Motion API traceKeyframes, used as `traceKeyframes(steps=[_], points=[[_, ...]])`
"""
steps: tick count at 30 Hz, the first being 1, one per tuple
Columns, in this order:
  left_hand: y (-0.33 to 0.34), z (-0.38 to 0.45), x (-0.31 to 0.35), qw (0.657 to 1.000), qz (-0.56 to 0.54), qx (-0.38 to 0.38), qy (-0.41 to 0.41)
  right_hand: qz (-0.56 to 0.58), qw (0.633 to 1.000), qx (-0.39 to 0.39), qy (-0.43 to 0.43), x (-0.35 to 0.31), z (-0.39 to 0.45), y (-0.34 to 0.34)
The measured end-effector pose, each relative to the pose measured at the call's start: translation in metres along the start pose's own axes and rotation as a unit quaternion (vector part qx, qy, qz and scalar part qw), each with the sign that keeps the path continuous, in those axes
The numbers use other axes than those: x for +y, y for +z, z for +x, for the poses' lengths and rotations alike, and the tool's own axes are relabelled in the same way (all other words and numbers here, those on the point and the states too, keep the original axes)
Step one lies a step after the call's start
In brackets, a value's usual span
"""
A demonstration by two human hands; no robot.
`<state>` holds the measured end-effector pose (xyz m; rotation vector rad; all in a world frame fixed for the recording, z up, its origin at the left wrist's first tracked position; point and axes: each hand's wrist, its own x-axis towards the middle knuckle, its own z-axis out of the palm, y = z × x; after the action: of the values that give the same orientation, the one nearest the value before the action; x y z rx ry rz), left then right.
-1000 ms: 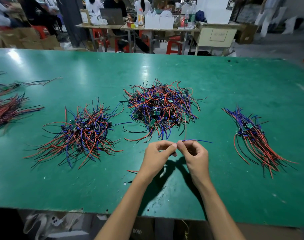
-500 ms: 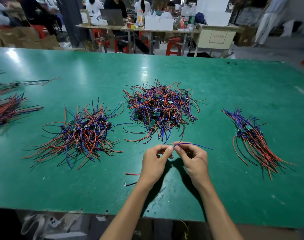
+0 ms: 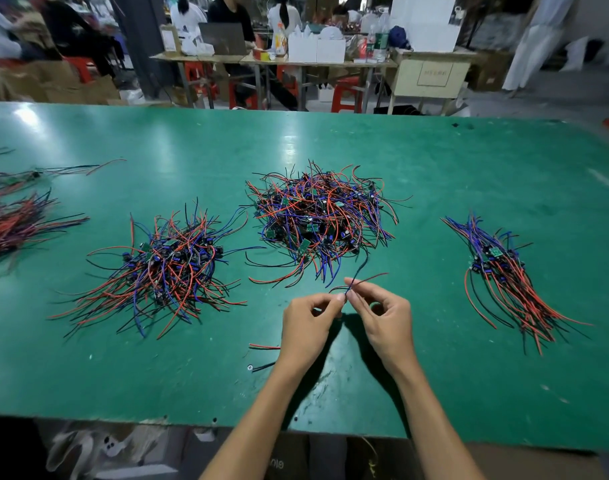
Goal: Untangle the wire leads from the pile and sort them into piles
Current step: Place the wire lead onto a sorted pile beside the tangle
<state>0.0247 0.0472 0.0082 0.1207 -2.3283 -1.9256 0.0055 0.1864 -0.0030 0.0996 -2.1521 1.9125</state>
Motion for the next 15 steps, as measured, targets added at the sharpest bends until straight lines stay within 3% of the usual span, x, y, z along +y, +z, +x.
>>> traceKeyframes(steps=[4,7,10,15], points=[[0.002,0.001,0.0,1.0,0.001,-0.012,0.004,-0.107,0.993,-0.006,-0.046,-0.001,-0.002,0.004],[0.003,0.001,-0.001,1.0,-0.005,-0.008,0.002,-0.169,0.983,-0.051,-0.042,-0.003,-0.003,0.006],[0.003,0.001,-0.002,1.0,-0.017,-0.005,0.004,-0.164,0.984,-0.073,-0.004,-0.007,-0.003,0.009],[0.006,-0.001,0.0,1.0,-0.009,0.013,0.022,-0.103,0.994,-0.015,0.036,-0.009,-0.001,0.012]])
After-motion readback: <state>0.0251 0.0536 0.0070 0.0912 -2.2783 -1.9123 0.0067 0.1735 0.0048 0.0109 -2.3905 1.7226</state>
